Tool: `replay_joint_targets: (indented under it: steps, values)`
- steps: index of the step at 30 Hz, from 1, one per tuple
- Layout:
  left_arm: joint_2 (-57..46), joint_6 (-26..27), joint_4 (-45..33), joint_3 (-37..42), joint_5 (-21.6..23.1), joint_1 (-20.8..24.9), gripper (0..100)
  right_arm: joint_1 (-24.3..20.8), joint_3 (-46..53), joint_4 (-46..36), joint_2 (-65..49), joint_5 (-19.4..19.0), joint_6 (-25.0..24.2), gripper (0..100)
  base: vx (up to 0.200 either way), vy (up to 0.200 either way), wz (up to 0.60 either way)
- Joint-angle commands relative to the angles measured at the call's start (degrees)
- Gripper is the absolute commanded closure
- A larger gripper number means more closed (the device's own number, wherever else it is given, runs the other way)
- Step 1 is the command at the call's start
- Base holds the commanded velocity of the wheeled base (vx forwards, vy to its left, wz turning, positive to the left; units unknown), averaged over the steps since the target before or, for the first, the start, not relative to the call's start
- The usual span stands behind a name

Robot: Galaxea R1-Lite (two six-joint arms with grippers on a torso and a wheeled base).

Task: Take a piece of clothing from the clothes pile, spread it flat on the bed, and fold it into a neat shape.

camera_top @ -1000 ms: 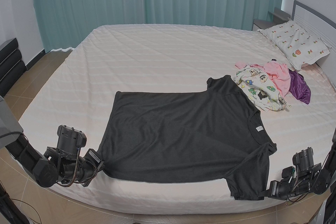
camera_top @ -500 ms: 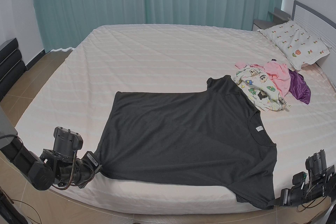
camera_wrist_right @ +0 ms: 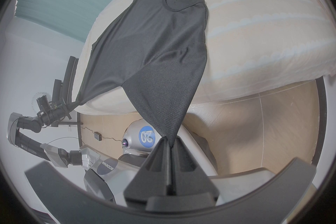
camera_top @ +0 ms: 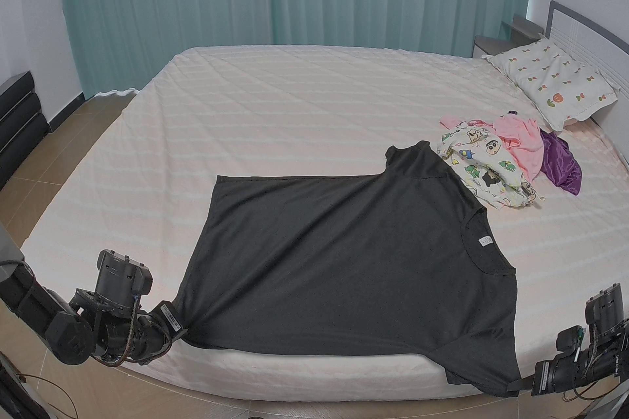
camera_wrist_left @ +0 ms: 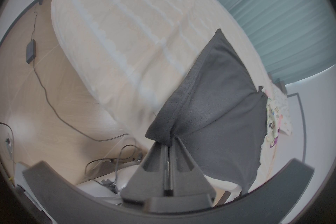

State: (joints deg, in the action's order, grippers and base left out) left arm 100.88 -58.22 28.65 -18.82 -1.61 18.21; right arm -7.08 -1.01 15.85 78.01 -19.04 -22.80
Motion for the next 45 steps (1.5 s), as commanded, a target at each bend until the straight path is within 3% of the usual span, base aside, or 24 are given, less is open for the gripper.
replay_joint_targets:
  steps: [1,12,16,23,45]
  values:
    - [-0.68,0.74,-1.23,-0.16,-0.15,0.51,100,-0.65,0.57,-0.73,-2.51,-0.03,0.03,100,0.000,0.000,0.00]
    - [-2.70,0.21,-0.96,-2.36,-0.24,0.68,100,0.23,-6.72,-0.82,-7.26,-1.44,-2.16,100,0.000,0.000,0.00]
    - [-5.78,-2.16,-1.84,-6.49,-0.32,0.42,100,0.49,-13.93,-0.47,-6.99,-1.35,-6.30,100,0.000,0.000,0.00]
    - [-5.87,-4.18,-6.94,-13.08,-1.29,-0.72,100,1.72,-22.28,-0.12,-3.65,-1.35,-8.14,100,0.000,0.000,0.00]
    - [4.42,-8.84,-12.12,-25.47,-1.29,-1.43,100,3.30,-38.63,0.15,8.74,-0.91,-10.43,100,0.000,0.000,0.00]
